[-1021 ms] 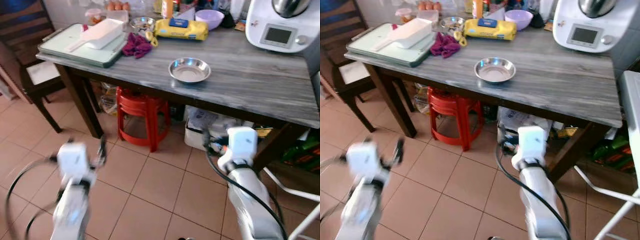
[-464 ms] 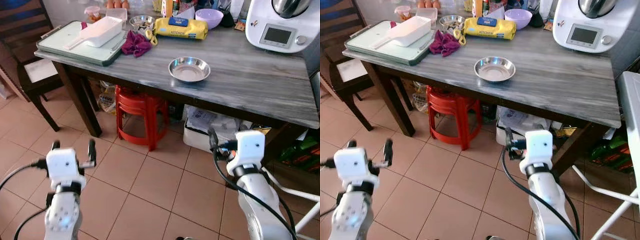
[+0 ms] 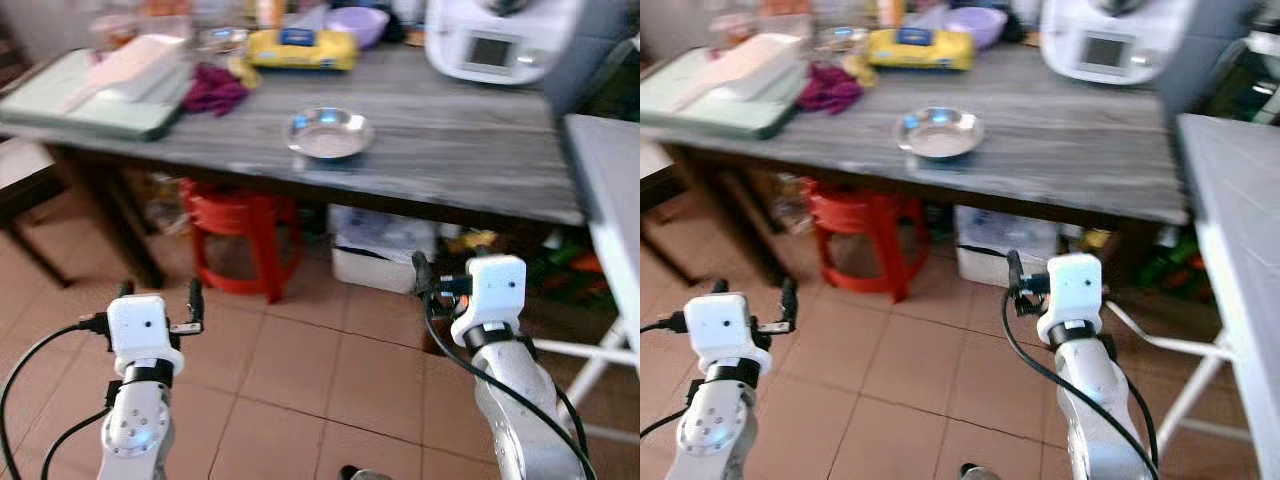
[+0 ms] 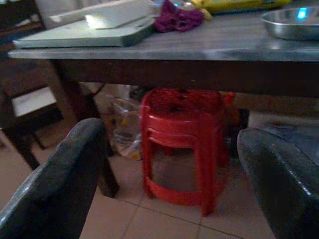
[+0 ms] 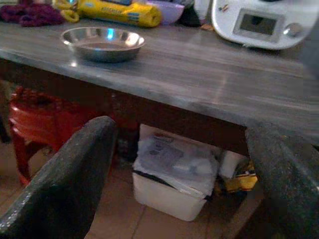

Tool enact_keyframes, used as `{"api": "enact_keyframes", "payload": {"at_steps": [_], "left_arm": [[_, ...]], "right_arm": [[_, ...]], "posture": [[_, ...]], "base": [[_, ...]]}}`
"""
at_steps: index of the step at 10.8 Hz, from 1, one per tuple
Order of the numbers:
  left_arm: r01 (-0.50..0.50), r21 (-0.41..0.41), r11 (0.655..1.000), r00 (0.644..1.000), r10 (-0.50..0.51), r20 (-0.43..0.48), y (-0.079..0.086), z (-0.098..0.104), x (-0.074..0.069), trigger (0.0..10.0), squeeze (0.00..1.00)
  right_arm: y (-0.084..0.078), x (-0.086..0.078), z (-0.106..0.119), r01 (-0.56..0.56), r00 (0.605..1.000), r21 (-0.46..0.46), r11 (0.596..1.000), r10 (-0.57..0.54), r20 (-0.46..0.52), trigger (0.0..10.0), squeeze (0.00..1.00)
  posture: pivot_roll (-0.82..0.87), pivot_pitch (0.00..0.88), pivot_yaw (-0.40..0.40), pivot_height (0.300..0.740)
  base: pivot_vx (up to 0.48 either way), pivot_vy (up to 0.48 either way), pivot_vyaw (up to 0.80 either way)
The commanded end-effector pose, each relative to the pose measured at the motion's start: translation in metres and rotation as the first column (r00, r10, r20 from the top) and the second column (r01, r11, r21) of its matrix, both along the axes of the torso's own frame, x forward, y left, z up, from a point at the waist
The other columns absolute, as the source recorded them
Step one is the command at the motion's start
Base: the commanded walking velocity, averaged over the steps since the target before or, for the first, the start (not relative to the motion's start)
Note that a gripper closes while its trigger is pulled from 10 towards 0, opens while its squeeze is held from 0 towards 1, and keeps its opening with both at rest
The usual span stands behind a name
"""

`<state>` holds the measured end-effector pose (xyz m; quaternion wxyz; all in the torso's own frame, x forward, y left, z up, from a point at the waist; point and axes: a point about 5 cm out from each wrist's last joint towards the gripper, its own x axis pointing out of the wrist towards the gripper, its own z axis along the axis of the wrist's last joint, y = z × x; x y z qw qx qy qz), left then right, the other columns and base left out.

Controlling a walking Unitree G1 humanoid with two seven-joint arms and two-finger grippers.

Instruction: Setting the table

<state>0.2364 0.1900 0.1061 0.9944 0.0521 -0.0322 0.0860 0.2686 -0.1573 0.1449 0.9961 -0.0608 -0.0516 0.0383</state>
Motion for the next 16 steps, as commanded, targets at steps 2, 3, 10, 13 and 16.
{"api": "enact_keyframes", "payload": {"at_steps": [2, 3, 10, 13, 16], "left_arm": [[-0.026, 0.037, 0.999, 0.999, 0.027, -0.032, 0.002, -0.003, -0.003, 10.0, 0.00], [-0.041, 0.049, 0.998, 0.998, 0.043, -0.041, 0.002, -0.005, -0.002, 10.0, 0.00], [0.016, 0.016, 1.000, 0.998, -0.015, -0.054, -0.003, -0.003, 0.005, 10.0, 0.00], [0.023, -0.009, 1.000, 0.999, -0.024, -0.037, -0.003, 0.002, 0.007, 10.0, 0.00], [0.044, -0.036, 0.998, 0.998, -0.043, 0.039, -0.007, 0.025, 0.013, 10.0, 0.00]], "right_arm": [[-0.001, 0.003, 0.000, -0.003, 1.000, -0.010, 1.000, 0.003, -0.007, 10.0, 0.00], [-0.001, 0.003, 0.000, -0.007, 1.000, -0.012, 1.000, 0.007, -0.008, 10.0, 0.00], [0.001, 0.006, -0.003, -0.006, 0.999, 0.010, 1.000, 0.006, -0.037, 10.0, 0.00], [0.000, 0.006, 0.002, 0.000, 1.000, -0.005, 1.000, 0.000, -0.014, 10.0, 0.00], [-0.002, 0.005, 0.013, 0.009, 1.000, -0.001, 1.000, -0.009, 0.029, 10.0, 0.00]], "posture": [[-0.09, 0.152, 0.006, 0.740], [-0.09, 0.157, 0.001, 0.740], [-0.10, 0.162, 0.002, 0.740], [-0.10, 0.165, 0.001, 0.740], [-0.10, 0.169, -0.001, 0.740]], "base": [[0.000, 0.000, 0.00], [0.000, 0.000, 0.00], [0.000, 0.000, -0.45], [0.000, 0.000, -0.80], [0.000, 0.000, -0.14]]}}
